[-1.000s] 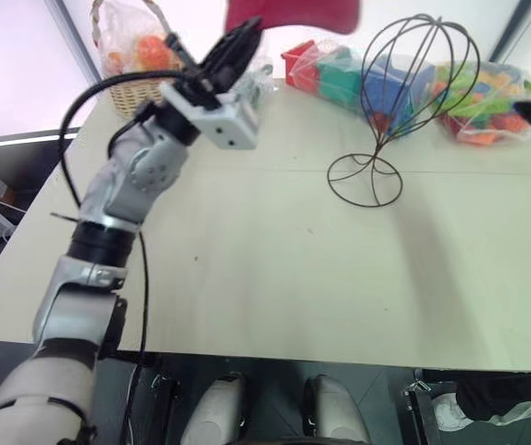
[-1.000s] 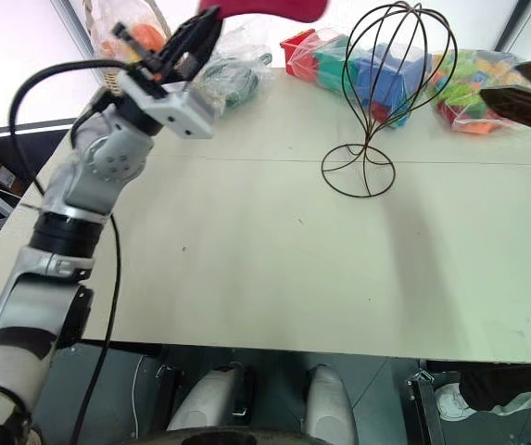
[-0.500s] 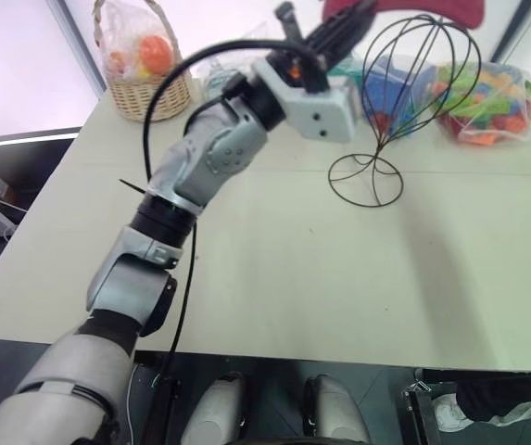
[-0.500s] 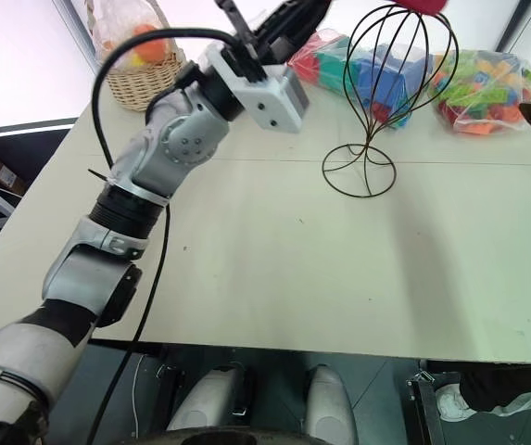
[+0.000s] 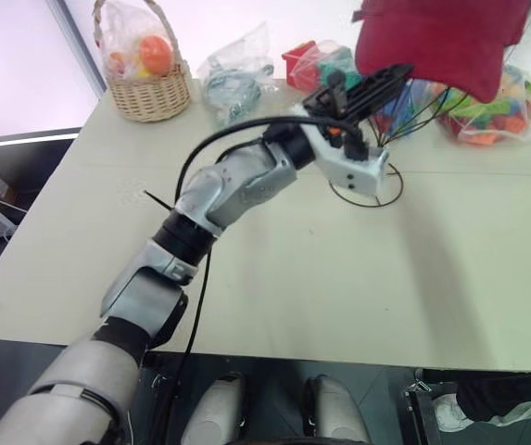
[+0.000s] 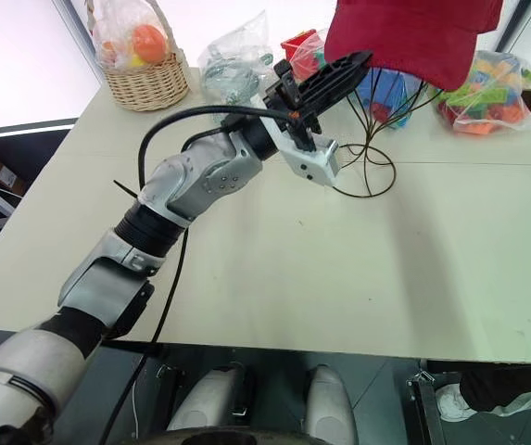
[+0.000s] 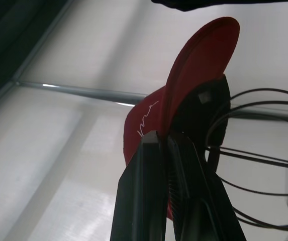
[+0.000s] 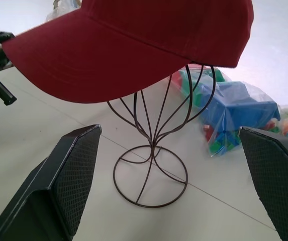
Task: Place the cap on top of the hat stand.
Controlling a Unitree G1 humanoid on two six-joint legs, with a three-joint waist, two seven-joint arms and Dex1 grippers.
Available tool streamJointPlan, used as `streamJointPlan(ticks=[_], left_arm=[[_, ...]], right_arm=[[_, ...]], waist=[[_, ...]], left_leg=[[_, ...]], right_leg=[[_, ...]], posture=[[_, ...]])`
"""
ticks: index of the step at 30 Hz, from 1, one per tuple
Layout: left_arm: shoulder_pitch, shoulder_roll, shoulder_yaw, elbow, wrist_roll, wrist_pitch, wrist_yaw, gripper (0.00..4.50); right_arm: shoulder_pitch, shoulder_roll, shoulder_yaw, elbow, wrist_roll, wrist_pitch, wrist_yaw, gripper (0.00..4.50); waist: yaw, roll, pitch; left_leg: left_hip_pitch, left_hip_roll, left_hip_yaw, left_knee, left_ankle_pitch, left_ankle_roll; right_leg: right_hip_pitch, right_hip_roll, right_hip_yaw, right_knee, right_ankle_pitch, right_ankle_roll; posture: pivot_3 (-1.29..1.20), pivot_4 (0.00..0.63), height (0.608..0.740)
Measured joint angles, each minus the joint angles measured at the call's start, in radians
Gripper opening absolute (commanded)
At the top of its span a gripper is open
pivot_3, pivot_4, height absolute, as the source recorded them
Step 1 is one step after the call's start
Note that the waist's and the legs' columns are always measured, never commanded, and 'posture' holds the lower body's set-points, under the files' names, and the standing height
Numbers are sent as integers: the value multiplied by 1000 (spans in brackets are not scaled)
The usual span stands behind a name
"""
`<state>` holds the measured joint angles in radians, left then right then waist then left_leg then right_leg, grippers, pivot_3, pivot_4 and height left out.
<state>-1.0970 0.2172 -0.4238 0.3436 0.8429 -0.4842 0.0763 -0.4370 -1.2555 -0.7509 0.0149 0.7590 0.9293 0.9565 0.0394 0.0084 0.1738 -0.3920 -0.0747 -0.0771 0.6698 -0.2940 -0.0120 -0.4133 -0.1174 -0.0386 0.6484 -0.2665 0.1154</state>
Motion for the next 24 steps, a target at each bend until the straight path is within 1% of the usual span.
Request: streamJointPlan(ticks=[7,11,18,21,24], left_arm=[[71,-5,-74,-1,48,35,-33,37],[85,-23,-103,-2,52,50,-66,37],[106,-51,-141,-5,85,87,-73,37],[121,-81,-142,-2,77,110,-74,37],[150,-112,-133,3,38,133,-76,37]], right_arm=[[-5,0,16,0,3,1,-18,4500],[-1,0,16,-1,7,2,-19,4500],[20,2,-7,-4,10,21,-20,4500],[34,2,-12,-12,11,29,-21,4500],[50,2,-25,-15,11,37,-20,4500]], waist=[[1,0,0],[1,0,0],[1,0,0],[2,0,0],[2,0,0]], left_leg=[[0,0,0,0,0,0],[0,0,0,0,0,0],[0,0,0,1,0,0],[0,0,0,3,-1,1],[0,0,-1,6,-2,3]], right_leg=[[0,0,0,0,0,0],[0,0,0,0,0,0],[1,0,0,0,0,0],[2,0,0,0,0,0],[3,0,0,1,0,0]], posture=[[0,150,740],[0,150,740],[0,150,740],[0,150,740],[0,150,740]])
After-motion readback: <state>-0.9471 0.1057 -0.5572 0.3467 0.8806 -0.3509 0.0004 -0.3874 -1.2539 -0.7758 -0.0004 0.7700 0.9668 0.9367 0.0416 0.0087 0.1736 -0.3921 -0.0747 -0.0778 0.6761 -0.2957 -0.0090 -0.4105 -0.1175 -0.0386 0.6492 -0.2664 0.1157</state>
